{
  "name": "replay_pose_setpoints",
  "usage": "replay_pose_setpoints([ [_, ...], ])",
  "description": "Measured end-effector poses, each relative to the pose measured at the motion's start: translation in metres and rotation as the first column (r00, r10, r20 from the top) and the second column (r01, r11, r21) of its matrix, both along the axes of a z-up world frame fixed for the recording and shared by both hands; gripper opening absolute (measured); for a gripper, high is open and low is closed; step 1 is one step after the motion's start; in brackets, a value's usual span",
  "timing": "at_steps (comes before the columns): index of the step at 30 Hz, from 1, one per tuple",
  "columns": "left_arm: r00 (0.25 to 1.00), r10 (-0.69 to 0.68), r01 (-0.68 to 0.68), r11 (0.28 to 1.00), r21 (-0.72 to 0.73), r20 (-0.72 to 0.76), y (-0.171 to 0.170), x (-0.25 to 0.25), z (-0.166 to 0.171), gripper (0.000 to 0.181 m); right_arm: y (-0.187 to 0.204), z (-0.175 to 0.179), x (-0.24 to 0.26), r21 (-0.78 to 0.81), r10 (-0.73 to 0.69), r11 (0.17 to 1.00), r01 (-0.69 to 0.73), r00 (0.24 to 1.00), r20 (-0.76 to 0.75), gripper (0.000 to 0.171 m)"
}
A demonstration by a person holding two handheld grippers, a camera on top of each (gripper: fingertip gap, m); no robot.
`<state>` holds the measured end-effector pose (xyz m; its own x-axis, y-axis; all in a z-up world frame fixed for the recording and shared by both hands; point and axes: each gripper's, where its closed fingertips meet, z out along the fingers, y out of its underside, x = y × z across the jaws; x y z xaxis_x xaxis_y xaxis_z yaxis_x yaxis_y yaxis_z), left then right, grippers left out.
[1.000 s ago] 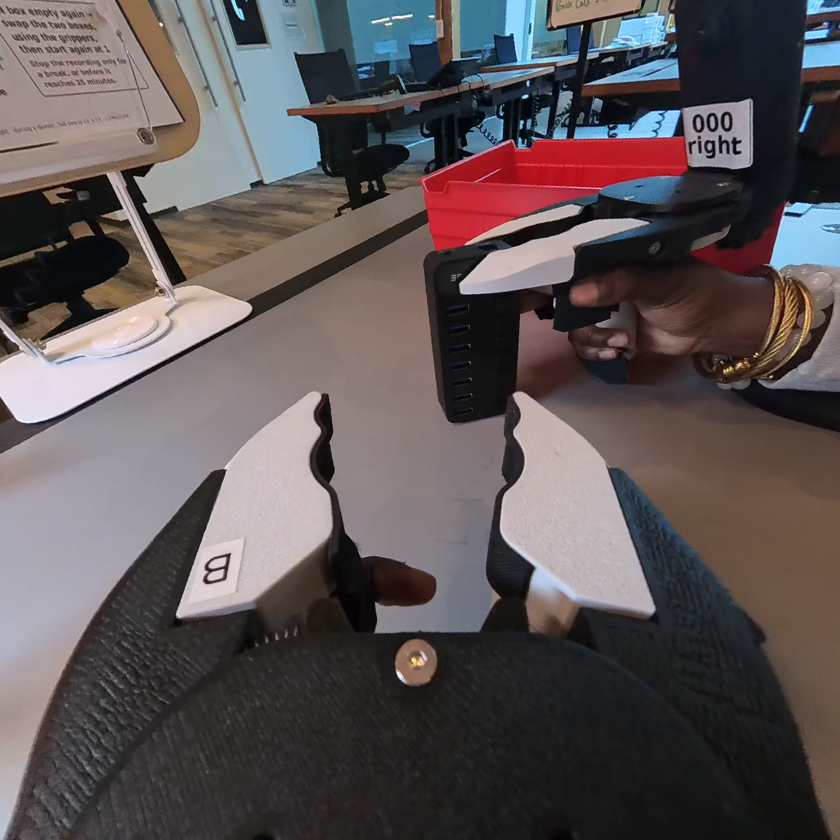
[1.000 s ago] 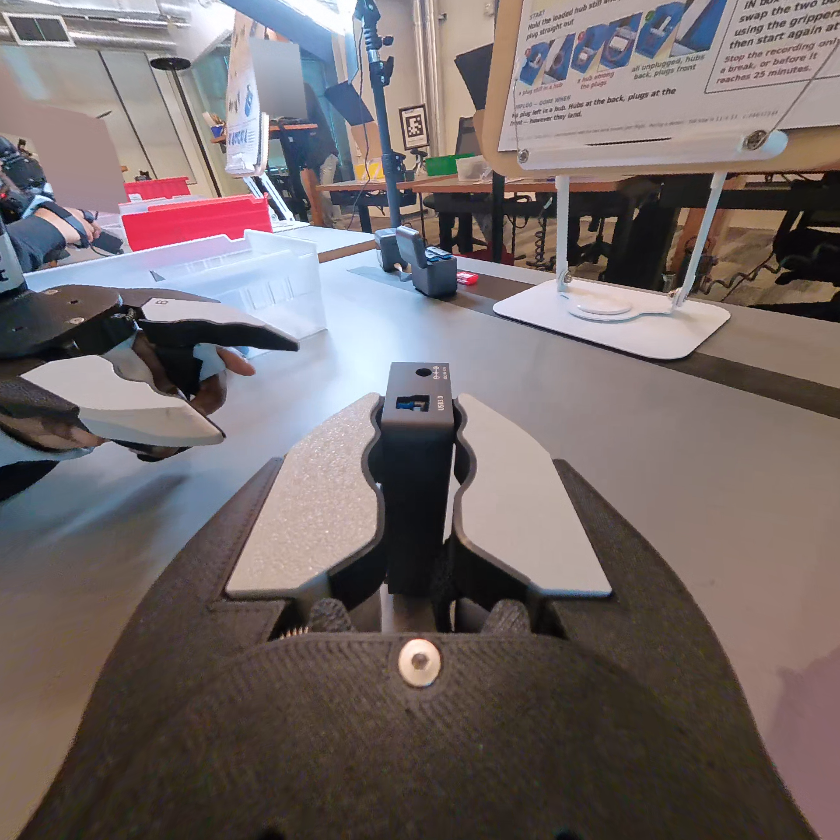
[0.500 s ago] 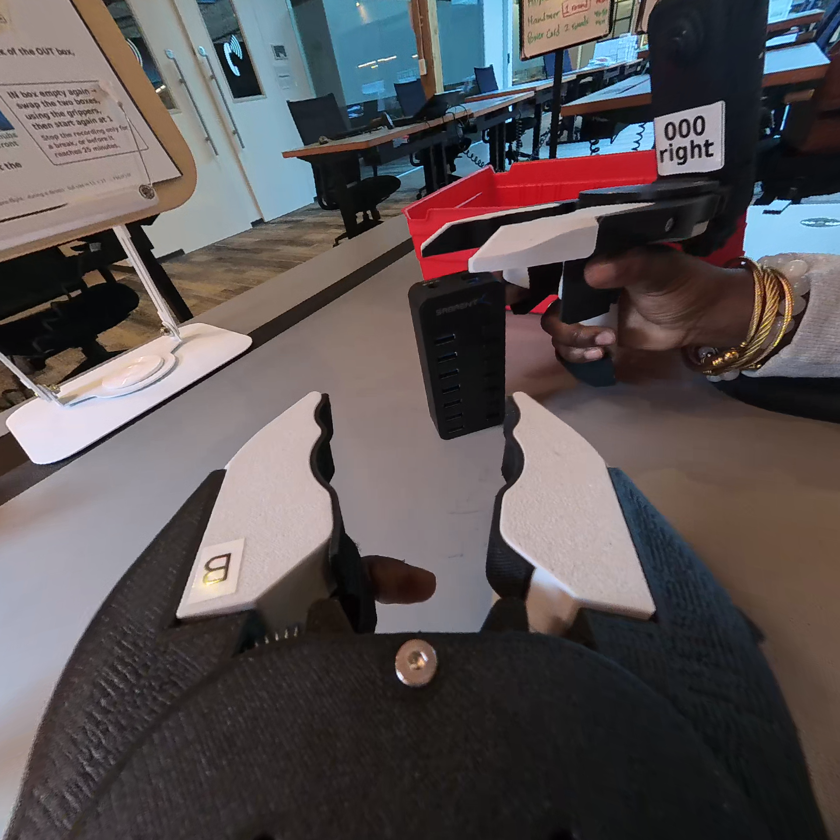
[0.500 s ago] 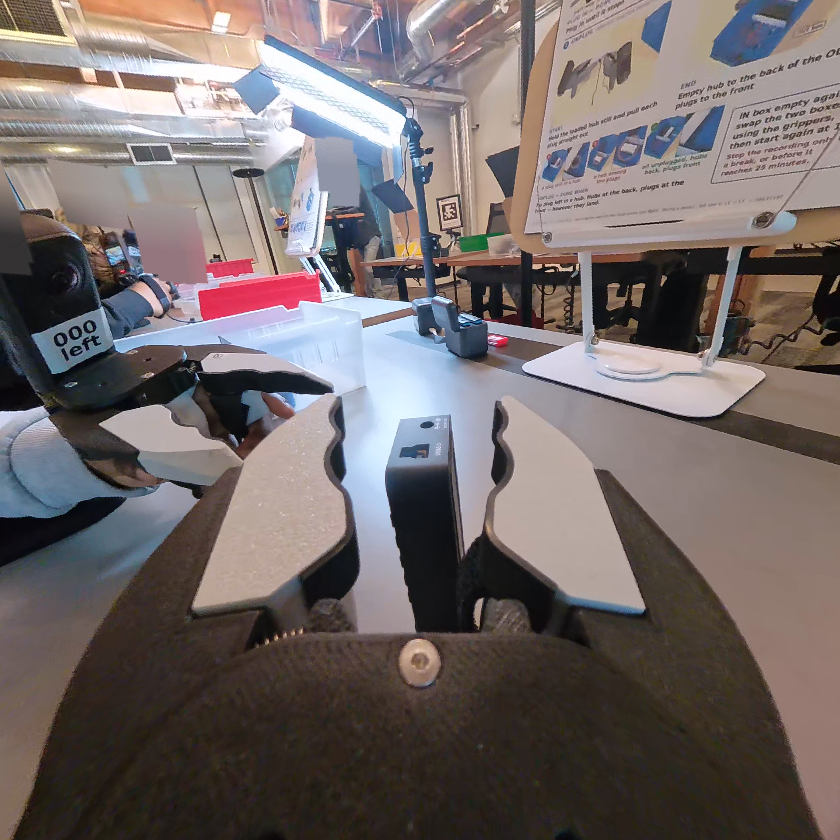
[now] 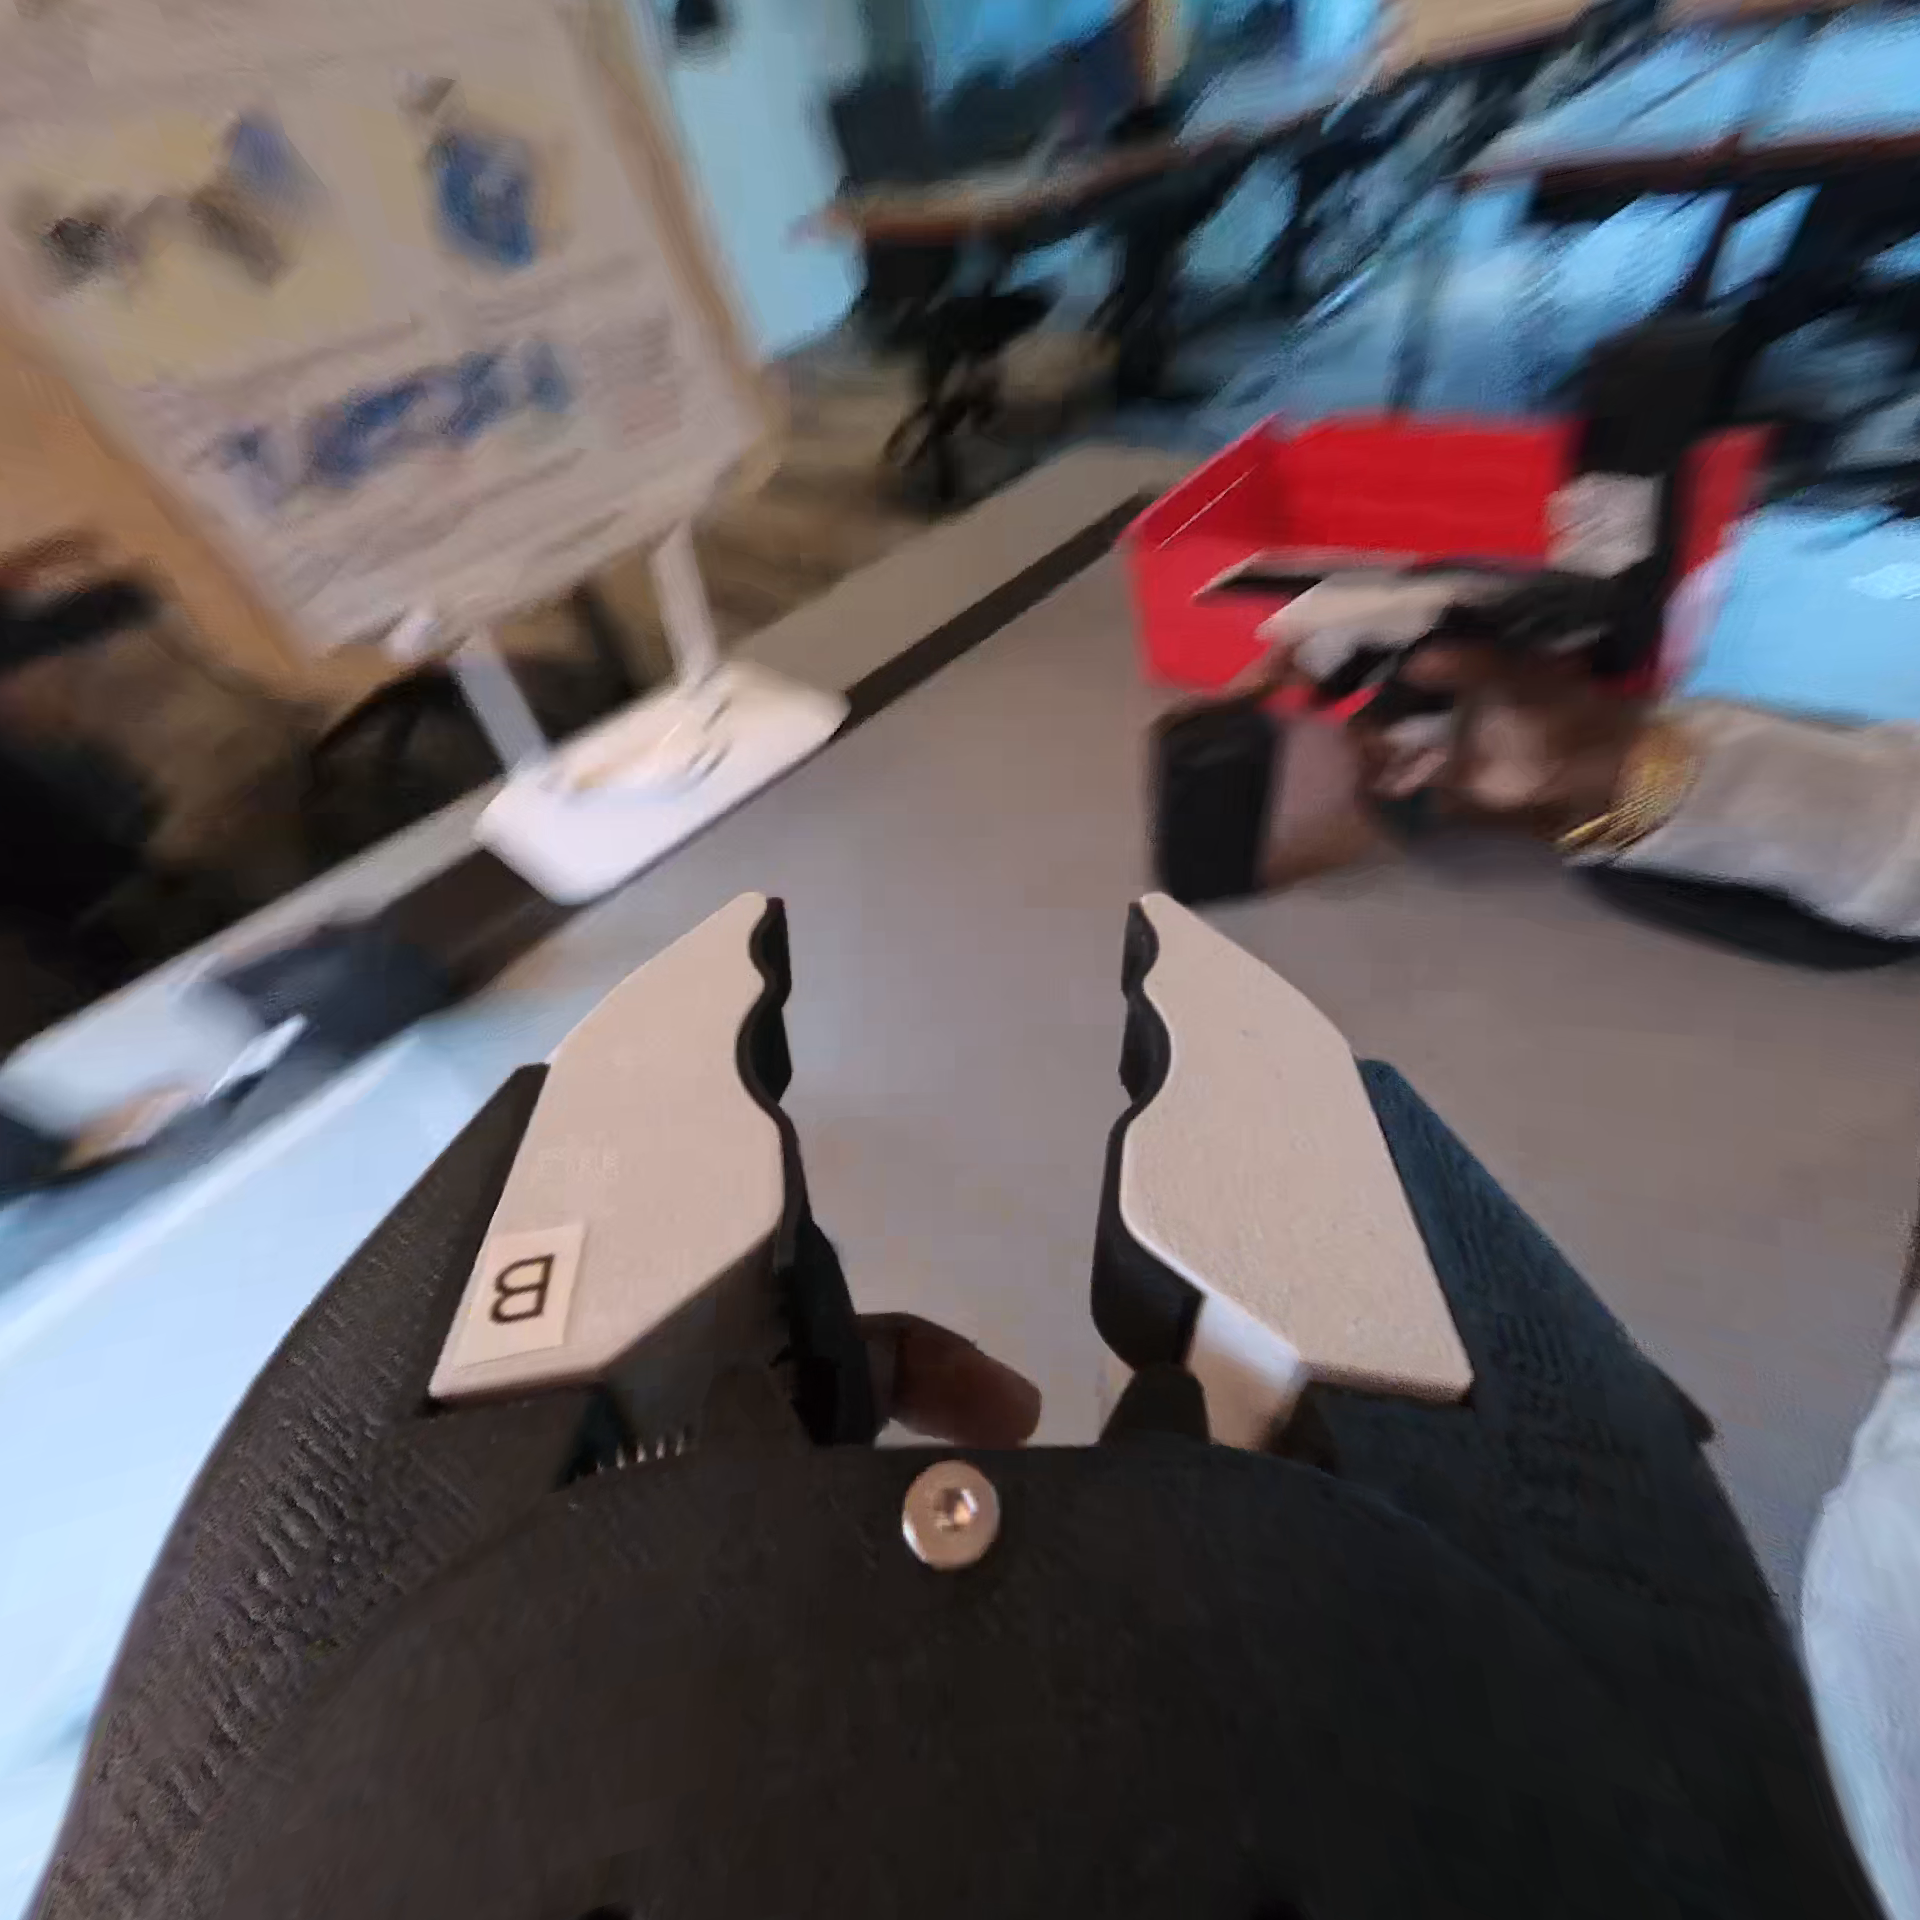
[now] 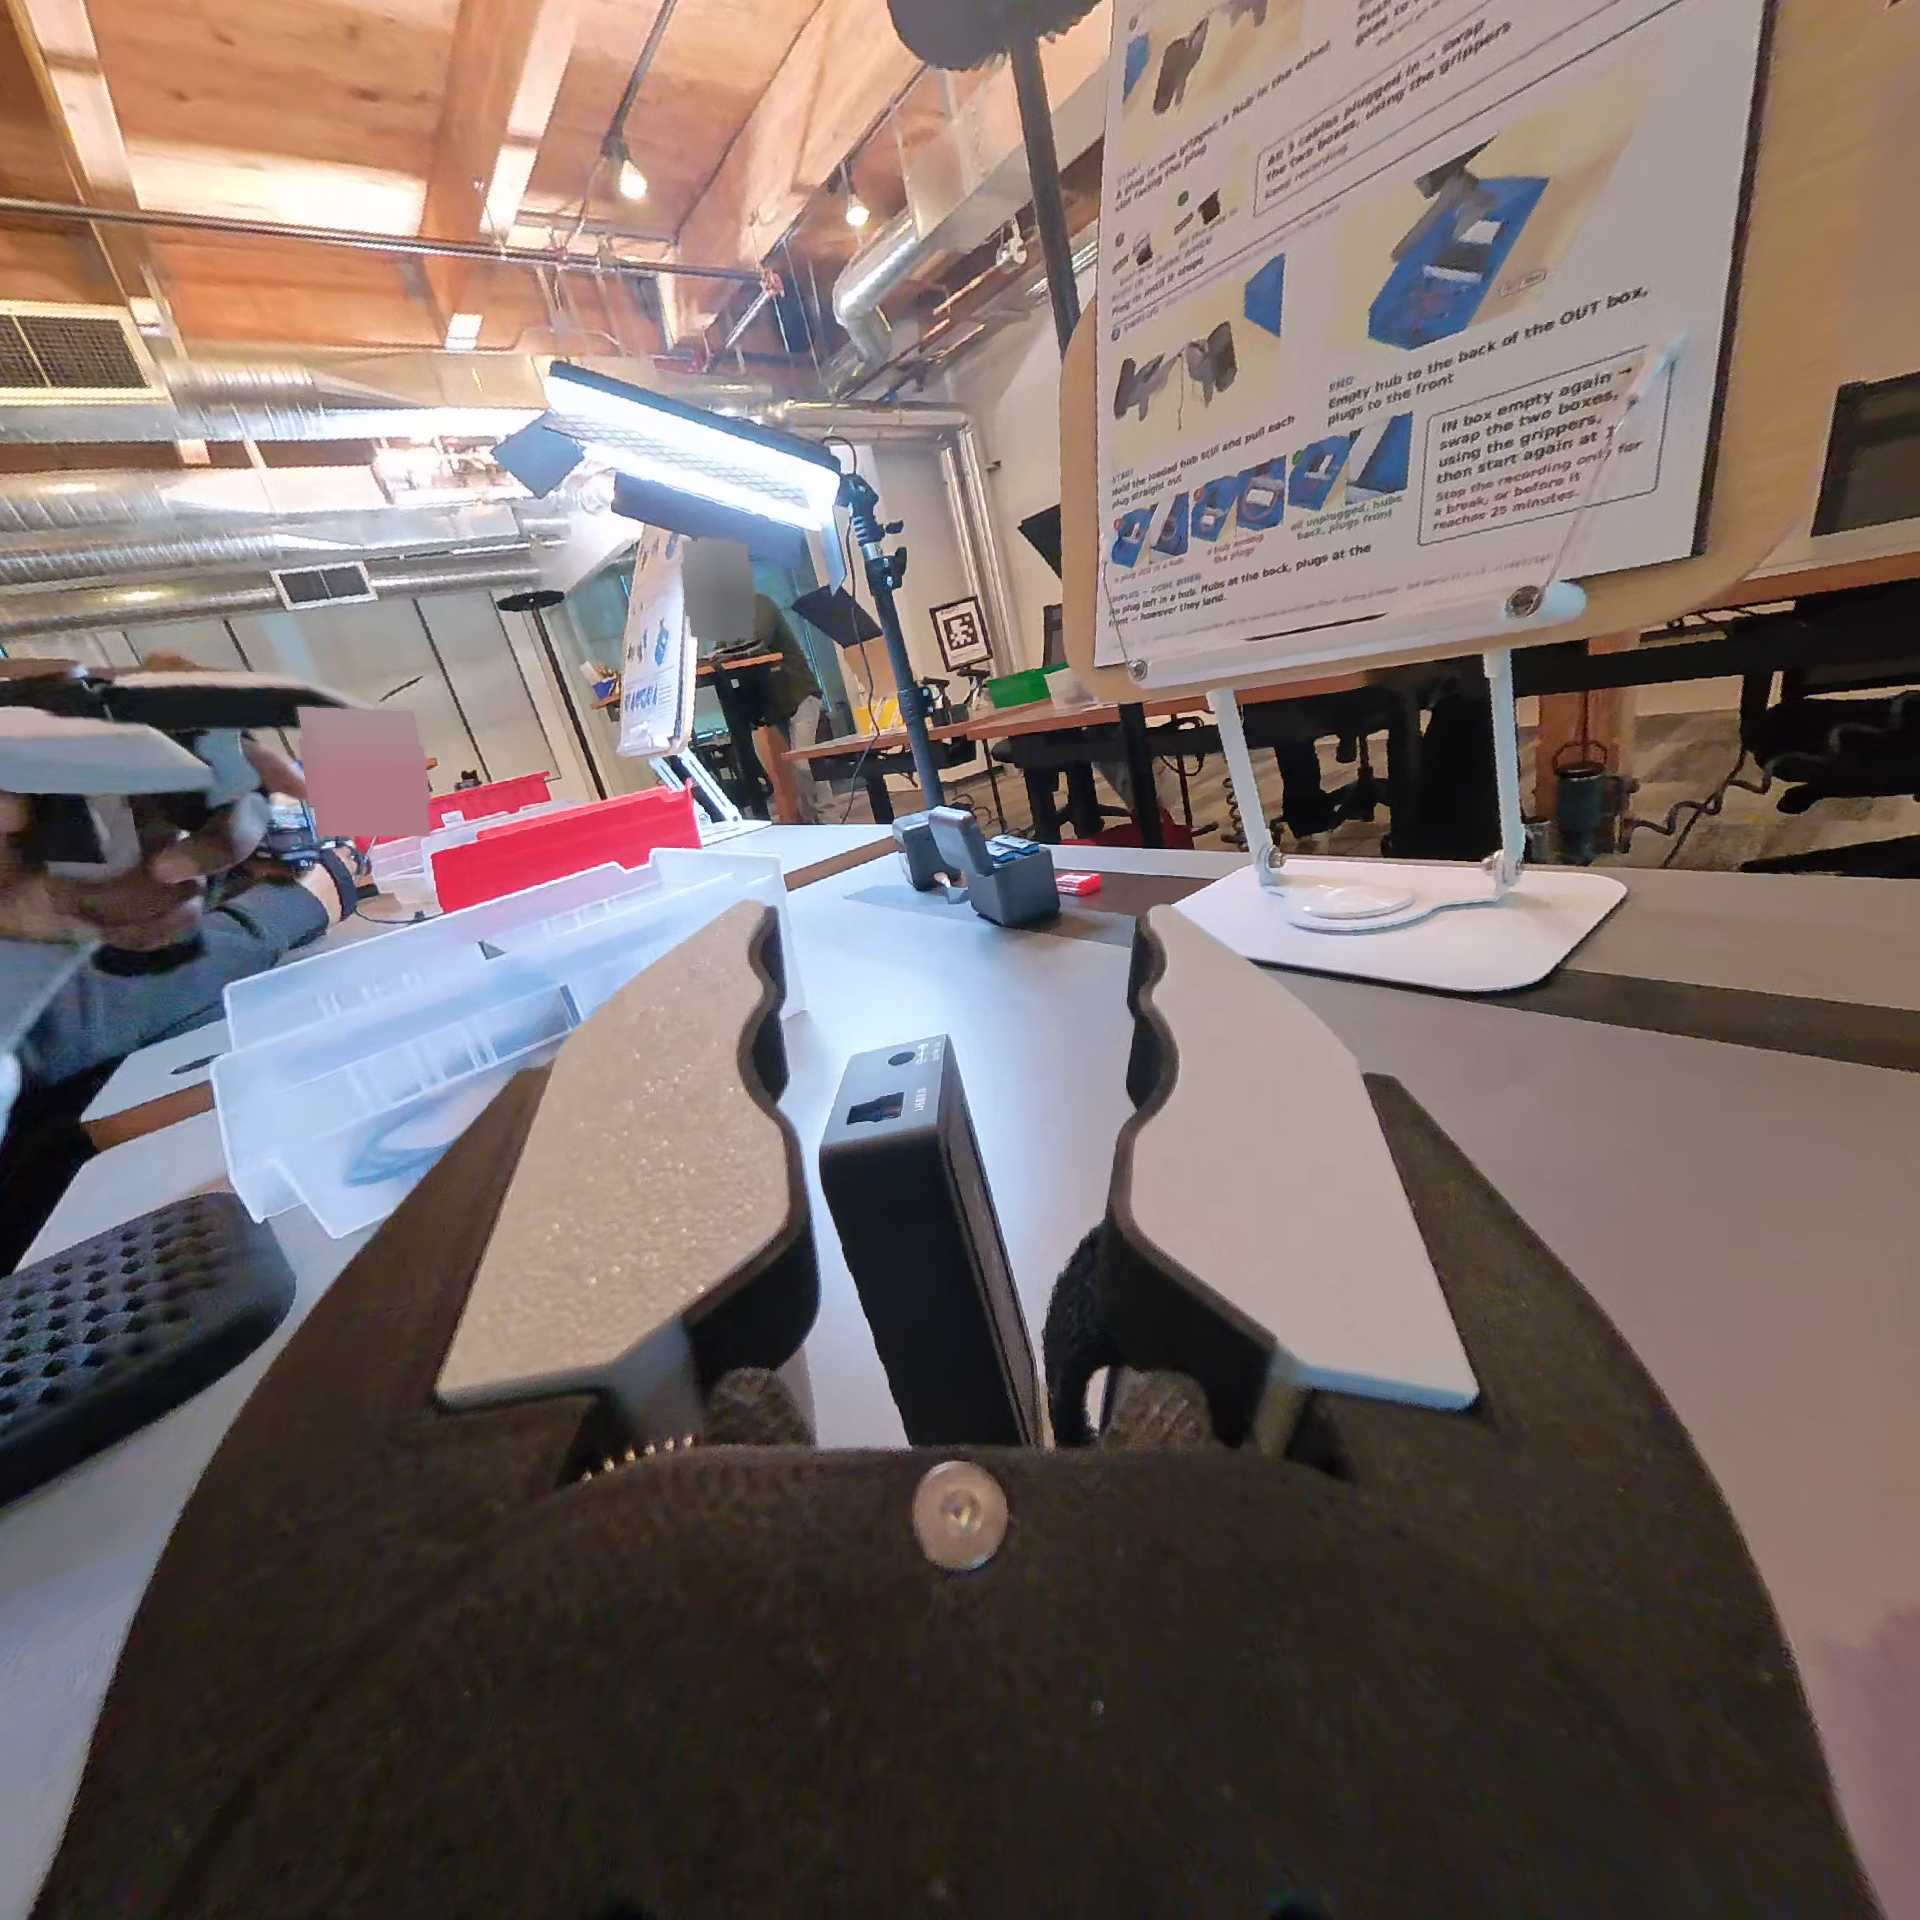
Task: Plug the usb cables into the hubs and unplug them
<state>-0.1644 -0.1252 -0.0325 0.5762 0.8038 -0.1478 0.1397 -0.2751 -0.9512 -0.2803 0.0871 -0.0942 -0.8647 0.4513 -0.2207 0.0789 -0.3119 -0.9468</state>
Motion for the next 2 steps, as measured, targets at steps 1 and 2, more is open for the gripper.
replay_pose_setpoints([
  [1,0.989,0.124,-0.119,0.991,-0.060,0.085,-0.039,0.006,-0.009,0.061,0.000,0.001,0.000,-0.005,0.000,1.000,0.000,1.000,-0.002,0.064],
  [2,0.952,0.259,-0.237,0.962,-0.138,0.166,-0.079,0.016,-0.023,0.061,0.001,0.002,0.001,-0.009,0.000,1.000,0.000,1.000,-0.005,0.064],
])
